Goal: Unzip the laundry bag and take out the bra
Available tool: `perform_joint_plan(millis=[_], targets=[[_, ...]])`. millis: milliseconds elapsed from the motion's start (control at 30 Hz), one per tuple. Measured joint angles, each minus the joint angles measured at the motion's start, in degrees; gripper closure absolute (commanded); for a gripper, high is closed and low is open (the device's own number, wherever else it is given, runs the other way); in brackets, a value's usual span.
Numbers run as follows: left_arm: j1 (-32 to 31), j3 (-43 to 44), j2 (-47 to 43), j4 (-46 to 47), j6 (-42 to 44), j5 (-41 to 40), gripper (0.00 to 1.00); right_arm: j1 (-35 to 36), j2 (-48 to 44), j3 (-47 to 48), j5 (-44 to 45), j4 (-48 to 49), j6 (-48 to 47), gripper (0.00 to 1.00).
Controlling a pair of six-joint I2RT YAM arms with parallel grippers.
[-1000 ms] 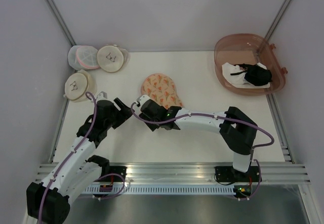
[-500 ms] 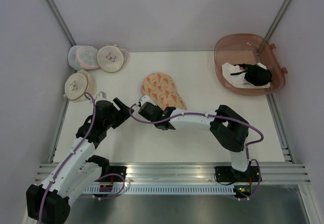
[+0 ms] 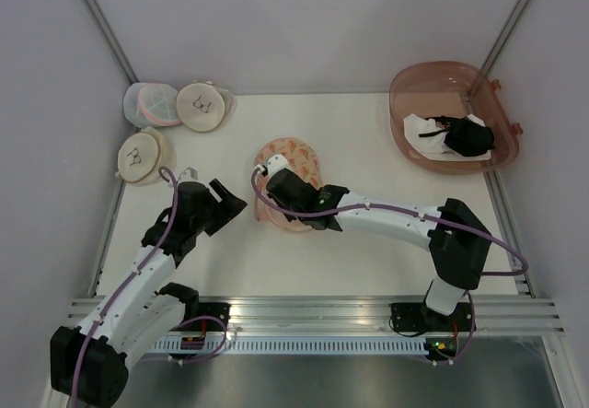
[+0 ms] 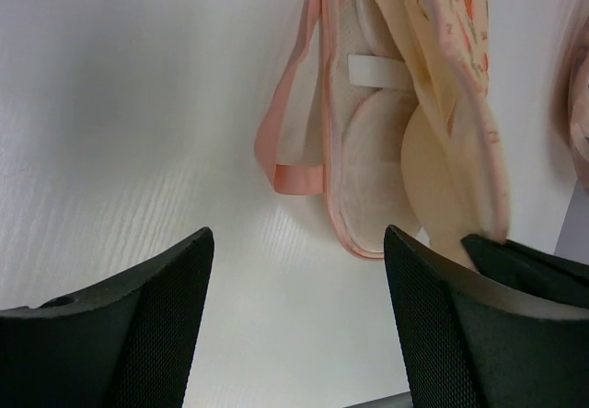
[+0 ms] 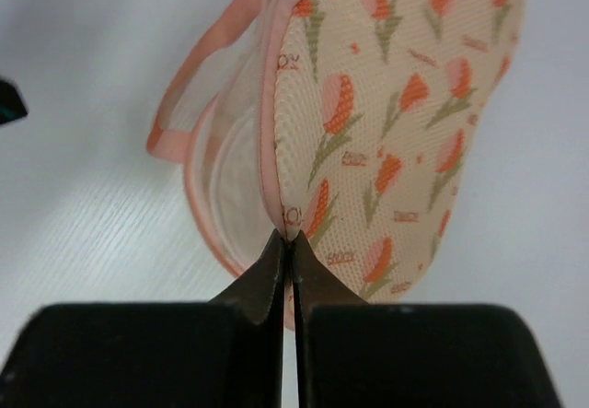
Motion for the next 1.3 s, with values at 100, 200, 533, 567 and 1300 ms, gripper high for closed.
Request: perform_joint_plan(millis=[100, 200, 533, 567, 1300], targets=[[0.00, -0.42, 1.25, 1.36, 0.00, 1.62, 0.22, -1.38, -2.58, -0.37, 4.72, -0.02, 4.31, 1.00], [0.00, -0.52, 3.82, 3.74, 0.00, 3.45, 0.23, -5.73, -5.05, -2.86, 9.07, 0.15, 10.23, 1.00], [0.00, 1.40, 17.07, 10.67, 0.11, 10.16, 0.26, -20.09, -8.92, -13.86, 16.79, -0.70, 22.12, 0.99], [0.00, 2.05, 18.14, 11.34, 0.15, 10.71, 0.26, -20.44, -9.27, -15.08, 16.61, -0.11, 22.82, 1.00], [0.00, 6.43, 23.21, 16.09, 1.60, 16.09, 0.27, -30.27, -14.05, -24.87, -38.69, 27.12, 31.21, 0.99]])
